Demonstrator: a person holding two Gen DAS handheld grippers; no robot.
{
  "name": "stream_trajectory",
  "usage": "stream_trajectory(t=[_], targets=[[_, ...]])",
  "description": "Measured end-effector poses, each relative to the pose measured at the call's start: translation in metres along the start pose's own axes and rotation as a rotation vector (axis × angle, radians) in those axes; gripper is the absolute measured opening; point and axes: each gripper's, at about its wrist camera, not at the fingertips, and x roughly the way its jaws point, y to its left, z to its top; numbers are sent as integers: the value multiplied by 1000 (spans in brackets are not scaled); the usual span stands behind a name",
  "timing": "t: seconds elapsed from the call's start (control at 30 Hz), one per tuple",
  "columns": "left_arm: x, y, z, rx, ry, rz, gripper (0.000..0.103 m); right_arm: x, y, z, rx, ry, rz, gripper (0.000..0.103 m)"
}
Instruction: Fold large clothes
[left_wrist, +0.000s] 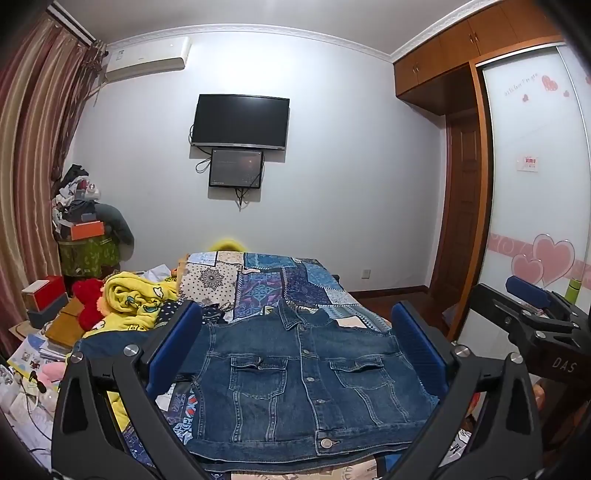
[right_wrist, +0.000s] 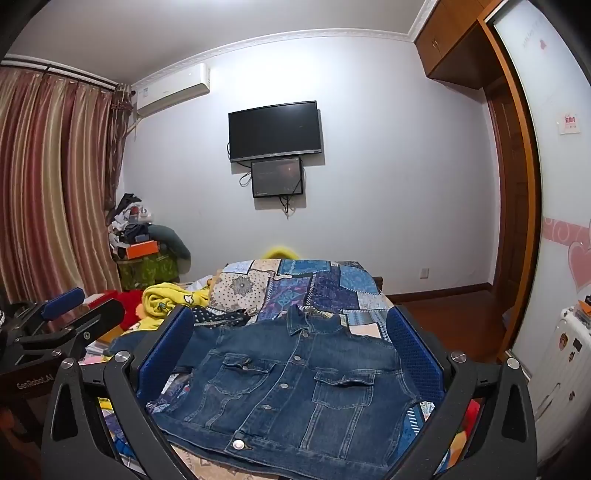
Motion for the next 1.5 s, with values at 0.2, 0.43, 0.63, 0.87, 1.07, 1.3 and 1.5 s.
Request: stream_trajectory(t=[0.2, 0.43, 0.63, 0.87, 1.07, 1.3, 1.5], targets=[[0, 1, 0, -3, 1, -2, 103, 1, 1, -2, 2, 4, -8, 103], [1, 0, 0, -4, 2, -3, 103, 0, 0, 0, 6, 8, -9, 103], [3, 1, -1, -4, 4, -4, 103, 1, -1, 1, 7, 9, -10, 103], [3, 2, -1, -3, 5, -6, 103, 1, -1, 1, 8, 13, -12, 103], [4, 3, -1, -2, 6, -9, 103, 2, -2, 1, 9, 13, -11, 103], [5, 4, -1, 1, 6, -12, 103, 1, -1, 1, 9, 14, -11, 103], [5, 4, -2, 1, 7, -12, 103, 1, -2, 1, 9, 16, -12, 103]])
